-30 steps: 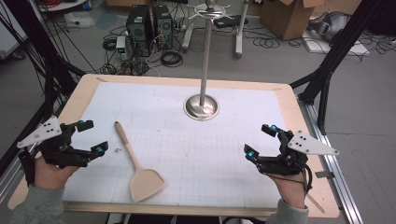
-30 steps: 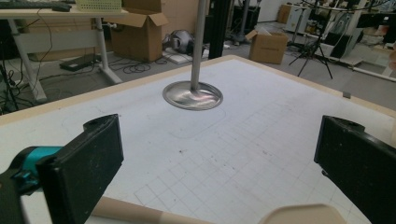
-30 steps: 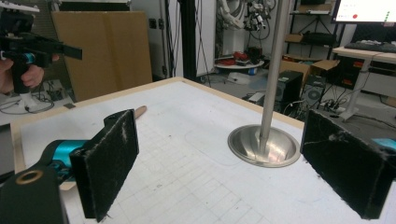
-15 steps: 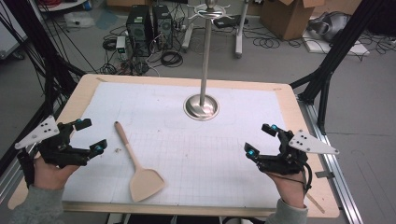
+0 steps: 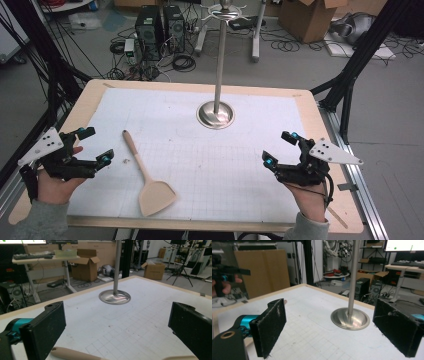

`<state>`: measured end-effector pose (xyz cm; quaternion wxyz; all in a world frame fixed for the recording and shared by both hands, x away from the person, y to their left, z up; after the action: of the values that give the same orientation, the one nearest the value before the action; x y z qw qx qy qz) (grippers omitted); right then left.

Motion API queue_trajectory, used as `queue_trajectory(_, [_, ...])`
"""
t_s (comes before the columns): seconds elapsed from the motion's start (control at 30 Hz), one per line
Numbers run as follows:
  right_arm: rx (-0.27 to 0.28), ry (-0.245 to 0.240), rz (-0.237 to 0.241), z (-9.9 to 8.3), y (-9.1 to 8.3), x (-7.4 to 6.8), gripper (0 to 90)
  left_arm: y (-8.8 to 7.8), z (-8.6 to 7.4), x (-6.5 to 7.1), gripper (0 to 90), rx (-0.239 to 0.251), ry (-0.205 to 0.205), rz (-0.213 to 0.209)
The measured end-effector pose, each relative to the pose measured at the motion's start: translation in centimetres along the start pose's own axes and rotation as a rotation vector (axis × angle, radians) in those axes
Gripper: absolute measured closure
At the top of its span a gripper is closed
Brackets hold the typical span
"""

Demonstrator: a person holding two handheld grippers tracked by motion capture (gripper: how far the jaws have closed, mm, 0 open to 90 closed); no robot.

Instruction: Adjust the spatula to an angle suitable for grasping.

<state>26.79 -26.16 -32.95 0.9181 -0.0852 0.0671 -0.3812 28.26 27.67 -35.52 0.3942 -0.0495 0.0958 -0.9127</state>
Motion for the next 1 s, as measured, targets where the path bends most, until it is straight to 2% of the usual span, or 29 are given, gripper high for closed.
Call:
queue_trajectory(0.1, [0.018, -0.013, 0.021, 0.0, 0.2, -0.1, 10.4, 0.3, -0.5, 0.0, 1.8, -0.014, -0.012, -0.011])
queue_trajectory(0.27, [0.005, -0.026, 0.017, 0.0, 0.4, -0.1, 10.4, 1.6, -2.0, 0.0, 1.9, -0.057, -0.028, -0.025])
queue_trajectory(0.47, [0.000, -0.023, 0.018, -0.1, 0.5, 0.0, 10.4, 2.8, -3.0, 0.0, 2.8, -0.089, -0.043, -0.018])
queue_trajectory(0.57, [-0.001, -0.029, 0.017, -0.2, 0.5, 0.1, 10.4, 3.4, -3.7, 0.0, 10.7, -0.125, -0.047, -0.018])
queue_trajectory(0.77, [0.006, -0.013, 0.021, -0.2, 0.4, 0.1, 10.5, 4.2, -4.5, 0.2, 16.0, -0.169, -0.045, -0.011])
queue_trajectory(0.8, [0.005, -0.014, 0.023, -0.3, 0.4, 0.1, 10.5, 4.4, -4.7, 0.1, 22.6, -0.196, -0.040, 0.009])
queue_trajectory(0.87, [0.005, -0.018, 0.022, -0.3, 0.4, 0.2, 10.4, 4.5, -4.9, 0.1, 31.9, -0.215, -0.033, 0.020])
queue_trajectory(0.9, [-0.002, -0.013, 0.025, -0.3, 0.4, 0.1, 10.5, 4.7, -5.3, 0.0, 32.4, -0.236, -0.051, 0.009])
queue_trajectory(1.0, [-0.008, -0.014, 0.033, -0.3, 0.6, 0.0, 10.4, 5.0, -5.7, 0.0, 38.9, -0.260, -0.053, 0.007])
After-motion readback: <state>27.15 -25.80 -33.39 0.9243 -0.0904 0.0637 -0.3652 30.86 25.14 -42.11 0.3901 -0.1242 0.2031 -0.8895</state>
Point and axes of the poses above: each handheld gripper's, and its own axes: y roughly forward along the jaws, z roughly out of its top, x roughly to its right, the point moved 3 cm from there along y, roughly forward along the jaws, and after that the axes turned 5 degrees about -x, right-handed, at the moved point
